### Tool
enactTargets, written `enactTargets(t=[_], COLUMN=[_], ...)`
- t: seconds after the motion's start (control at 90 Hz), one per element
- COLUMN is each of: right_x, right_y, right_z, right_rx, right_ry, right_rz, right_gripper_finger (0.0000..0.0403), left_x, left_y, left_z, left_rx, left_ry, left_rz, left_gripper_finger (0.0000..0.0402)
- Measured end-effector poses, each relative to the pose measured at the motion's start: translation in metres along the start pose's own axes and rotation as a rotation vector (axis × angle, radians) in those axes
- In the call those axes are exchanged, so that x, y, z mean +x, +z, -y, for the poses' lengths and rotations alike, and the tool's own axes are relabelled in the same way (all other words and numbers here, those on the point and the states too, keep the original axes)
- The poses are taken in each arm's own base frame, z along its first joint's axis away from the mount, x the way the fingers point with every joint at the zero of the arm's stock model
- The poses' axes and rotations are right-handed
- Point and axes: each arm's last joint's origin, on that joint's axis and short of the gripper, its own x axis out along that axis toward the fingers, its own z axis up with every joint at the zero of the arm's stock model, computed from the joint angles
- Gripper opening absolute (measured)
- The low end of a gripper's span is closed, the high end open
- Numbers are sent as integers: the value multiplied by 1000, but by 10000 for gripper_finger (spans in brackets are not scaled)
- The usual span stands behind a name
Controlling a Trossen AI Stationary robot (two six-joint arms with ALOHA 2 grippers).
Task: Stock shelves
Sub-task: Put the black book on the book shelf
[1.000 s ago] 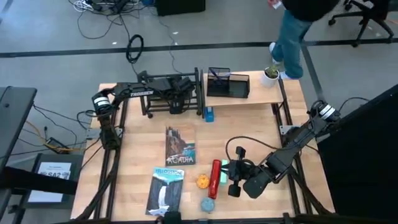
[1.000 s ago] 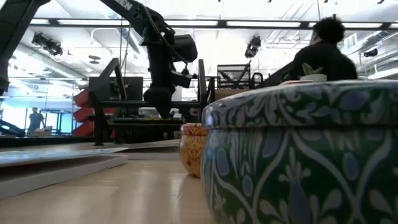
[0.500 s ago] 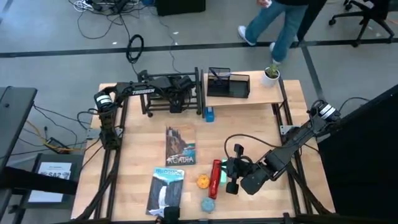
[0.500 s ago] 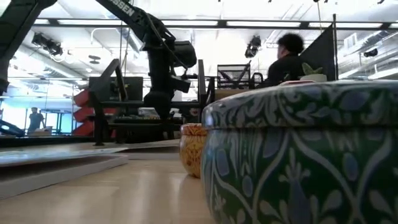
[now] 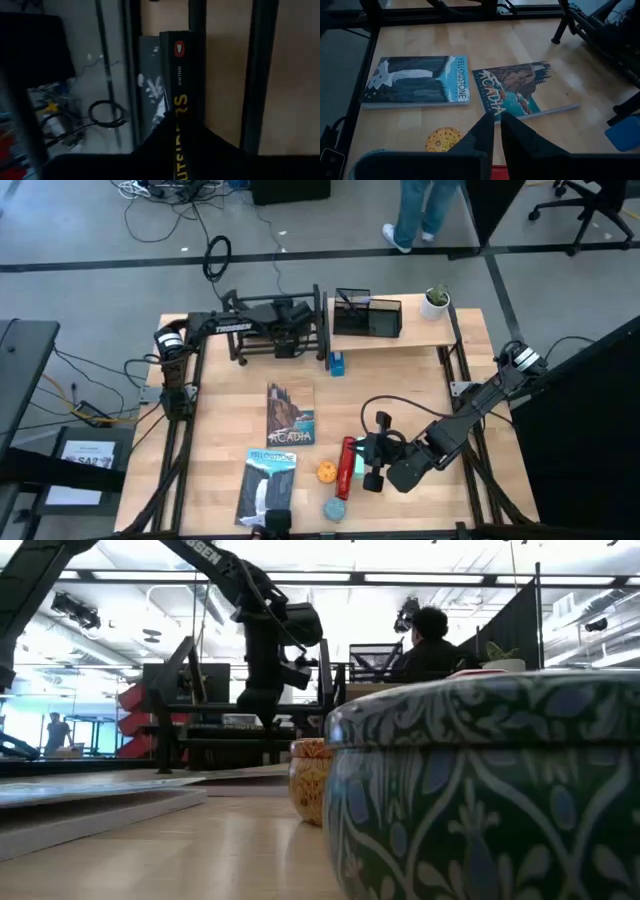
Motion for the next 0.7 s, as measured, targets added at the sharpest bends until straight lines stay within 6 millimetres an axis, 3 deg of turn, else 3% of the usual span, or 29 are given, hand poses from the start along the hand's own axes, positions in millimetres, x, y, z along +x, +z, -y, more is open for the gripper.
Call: enactTargets(t=[0.389,0.589,0.7], right_x=[0,0,0], right_y=[0,0,0], right_z=[0,0,0], right_rx=[-7,-4,-4], right_ry=[0,2,2], right_rz=[2,4,4], right_gripper_finger=[6,6,6], left_x=[-52,-51,-45], left_y=[23,5,-8], left_z=[-12,-10,-13], left_rx=[32,98,109], left_ry=[70,-58,-204], left_rz=[57,-67,-102], left_gripper_finger=[1,3,30])
